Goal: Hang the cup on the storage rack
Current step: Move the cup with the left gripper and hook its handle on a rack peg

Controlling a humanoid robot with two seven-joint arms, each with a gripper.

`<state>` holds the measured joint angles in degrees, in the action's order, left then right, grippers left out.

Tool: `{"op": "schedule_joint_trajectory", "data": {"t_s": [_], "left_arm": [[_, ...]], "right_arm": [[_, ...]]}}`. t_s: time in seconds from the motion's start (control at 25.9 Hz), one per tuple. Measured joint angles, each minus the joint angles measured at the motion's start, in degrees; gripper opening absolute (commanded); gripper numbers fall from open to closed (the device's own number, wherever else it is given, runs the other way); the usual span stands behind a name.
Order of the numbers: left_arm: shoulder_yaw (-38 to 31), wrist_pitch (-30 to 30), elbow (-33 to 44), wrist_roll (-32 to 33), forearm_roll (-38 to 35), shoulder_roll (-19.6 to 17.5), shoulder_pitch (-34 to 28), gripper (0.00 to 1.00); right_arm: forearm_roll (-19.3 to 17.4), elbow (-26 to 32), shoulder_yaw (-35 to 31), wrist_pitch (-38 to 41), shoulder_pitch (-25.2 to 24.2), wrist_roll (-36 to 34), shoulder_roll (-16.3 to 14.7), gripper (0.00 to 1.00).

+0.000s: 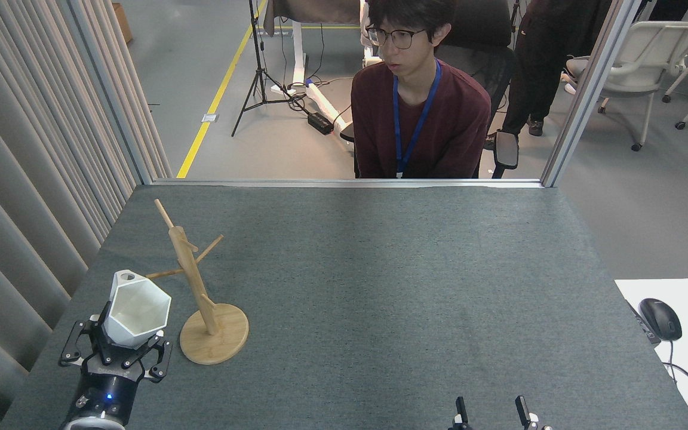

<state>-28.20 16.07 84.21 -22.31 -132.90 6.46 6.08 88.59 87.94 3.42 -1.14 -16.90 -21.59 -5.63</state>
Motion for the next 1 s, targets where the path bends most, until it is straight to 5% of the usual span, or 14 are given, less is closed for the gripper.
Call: {"op": "schedule_joint_trajectory", "data": {"t_s": [0.7,0.77,0.85,1.0], "left_arm": [[3.04,-0.51,-1.12,-0.12,-9.65,0.37,1.52,0.28],[3.25,-0.56,-1.3,-0.12,-10.46,0.42,1.63,0.51],[3.33,-0.89,-1.55,-0.12,-11.01,0.48,1.69,0.94],[3.35,-2.66,-2.35,-0.12,-11.47,0.52,1.87,0.99]], "right_arm": [[0.0,-0.77,0.0,0.06,0.38,-0.92,-0.02,0.99],[-0.02,-0.92,-0.04,0.07,0.37,-0.98,-0.09,0.99],[-0.05,-1.02,-0.06,0.09,0.37,-1.03,-0.16,0.99],[-0.08,-1.09,-0.02,0.09,0.38,-1.13,-0.23,0.99]]}}
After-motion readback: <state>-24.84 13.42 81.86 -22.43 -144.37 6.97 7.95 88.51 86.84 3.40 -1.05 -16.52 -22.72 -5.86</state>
